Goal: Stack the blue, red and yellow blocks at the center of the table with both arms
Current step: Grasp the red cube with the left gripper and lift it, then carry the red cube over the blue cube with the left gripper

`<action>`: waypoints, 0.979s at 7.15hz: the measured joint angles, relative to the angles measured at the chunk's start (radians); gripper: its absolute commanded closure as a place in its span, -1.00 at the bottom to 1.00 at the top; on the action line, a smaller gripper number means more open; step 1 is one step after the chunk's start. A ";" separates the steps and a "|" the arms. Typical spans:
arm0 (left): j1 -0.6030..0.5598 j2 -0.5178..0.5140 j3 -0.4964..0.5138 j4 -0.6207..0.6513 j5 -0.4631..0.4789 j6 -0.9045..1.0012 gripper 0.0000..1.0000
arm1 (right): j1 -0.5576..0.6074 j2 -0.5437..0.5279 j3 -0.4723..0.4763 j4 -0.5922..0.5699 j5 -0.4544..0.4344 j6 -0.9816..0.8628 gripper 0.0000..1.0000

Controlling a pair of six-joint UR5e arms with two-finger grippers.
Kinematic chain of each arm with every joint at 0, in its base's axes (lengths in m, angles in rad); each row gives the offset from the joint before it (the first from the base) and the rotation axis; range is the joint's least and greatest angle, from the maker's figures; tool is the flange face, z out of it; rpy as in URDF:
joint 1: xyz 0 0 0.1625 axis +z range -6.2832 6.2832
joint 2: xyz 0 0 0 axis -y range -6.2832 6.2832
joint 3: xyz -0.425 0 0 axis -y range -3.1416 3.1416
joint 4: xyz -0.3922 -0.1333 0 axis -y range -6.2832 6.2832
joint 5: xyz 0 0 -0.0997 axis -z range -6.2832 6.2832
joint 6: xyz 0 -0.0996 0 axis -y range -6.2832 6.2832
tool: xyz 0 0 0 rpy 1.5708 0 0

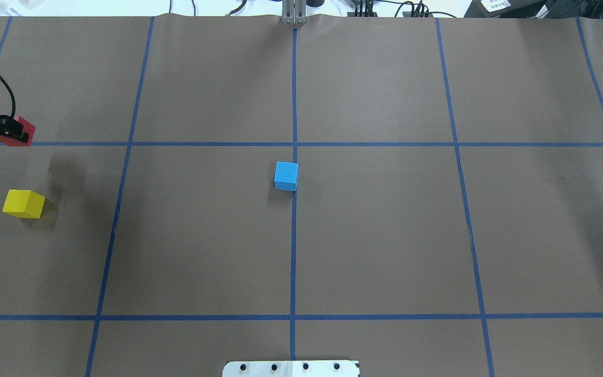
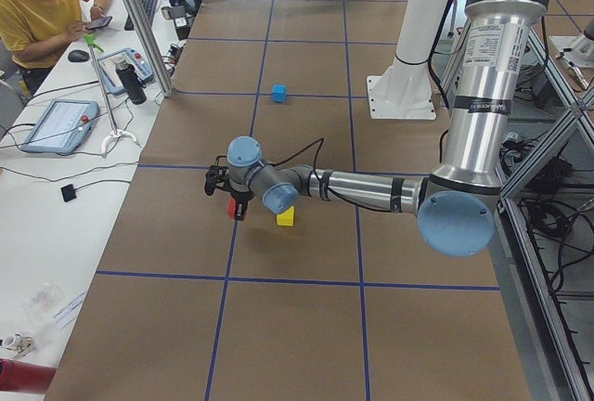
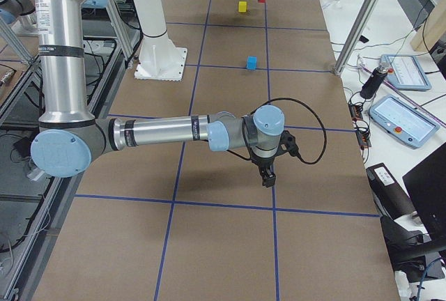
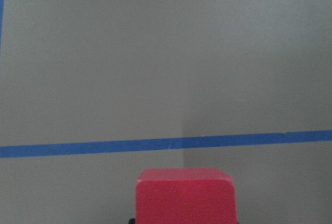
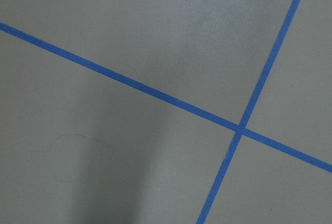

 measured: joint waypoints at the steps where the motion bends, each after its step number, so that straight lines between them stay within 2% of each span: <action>1: 0.003 -0.069 -0.017 0.079 0.004 0.003 1.00 | 0.005 -0.010 -0.001 0.000 -0.006 0.000 -1.00; 4: 0.083 -0.288 -0.030 0.281 0.037 -0.031 1.00 | 0.063 -0.066 0.000 0.000 -0.050 -0.007 -1.00; 7: 0.262 -0.528 -0.039 0.485 0.134 -0.255 1.00 | 0.110 -0.139 -0.002 -0.002 -0.065 -0.008 -1.00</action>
